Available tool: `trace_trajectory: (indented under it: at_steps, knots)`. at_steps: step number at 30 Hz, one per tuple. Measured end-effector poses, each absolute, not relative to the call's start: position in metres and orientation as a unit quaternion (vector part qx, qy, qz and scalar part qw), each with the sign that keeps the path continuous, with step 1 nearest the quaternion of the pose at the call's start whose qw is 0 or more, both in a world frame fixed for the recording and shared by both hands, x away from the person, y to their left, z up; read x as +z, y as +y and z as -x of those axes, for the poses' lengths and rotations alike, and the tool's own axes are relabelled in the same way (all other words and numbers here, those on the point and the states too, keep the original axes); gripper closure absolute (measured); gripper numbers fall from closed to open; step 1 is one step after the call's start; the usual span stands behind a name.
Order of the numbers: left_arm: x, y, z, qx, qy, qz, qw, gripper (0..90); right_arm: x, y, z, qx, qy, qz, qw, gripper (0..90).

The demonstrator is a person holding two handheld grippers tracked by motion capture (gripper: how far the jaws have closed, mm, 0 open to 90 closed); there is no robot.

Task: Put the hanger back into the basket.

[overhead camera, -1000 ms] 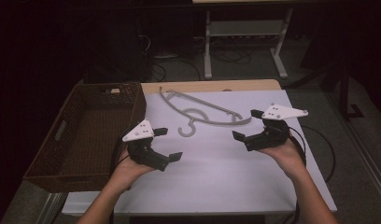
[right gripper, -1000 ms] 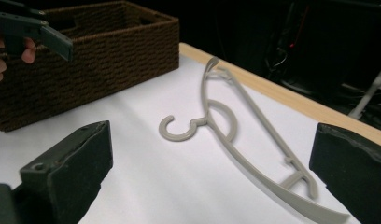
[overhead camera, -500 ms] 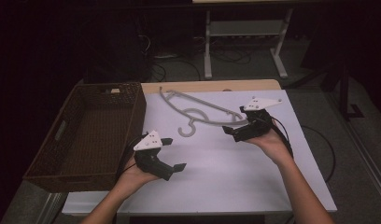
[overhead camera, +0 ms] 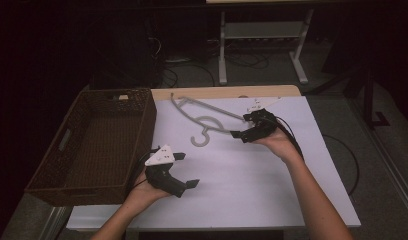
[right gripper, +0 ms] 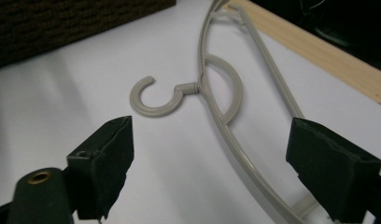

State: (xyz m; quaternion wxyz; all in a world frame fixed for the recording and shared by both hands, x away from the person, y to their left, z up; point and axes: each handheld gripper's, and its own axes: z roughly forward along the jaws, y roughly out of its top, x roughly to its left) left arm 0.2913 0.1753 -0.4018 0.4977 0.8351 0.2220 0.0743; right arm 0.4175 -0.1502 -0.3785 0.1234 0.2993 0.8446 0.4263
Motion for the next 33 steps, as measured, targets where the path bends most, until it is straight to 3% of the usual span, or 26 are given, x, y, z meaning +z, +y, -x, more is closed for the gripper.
trace_trajectory:
  at_steps: [12,22,27,33]
  knots:
    - [-0.404,0.174,-0.292,0.067,0.22,-0.837,0.496,0.0,-0.403,-0.144,-0.454,0.384,0.868,-0.303,0.085,29.4]
    - [-0.404,0.175,-0.292,0.062,0.22,-0.837,0.497,0.0,-0.421,-0.135,-0.474,0.357,0.88,-0.307,0.057,53.4]
    - [-0.404,0.176,-0.292,0.059,0.221,-0.835,0.501,0.0,-0.424,-0.13,-0.48,0.347,0.887,-0.299,0.065,63.5]
    - [-0.403,0.177,-0.292,0.057,0.224,-0.832,0.504,0.0,-0.43,-0.128,-0.487,0.324,0.9,-0.285,0.065,68.1]
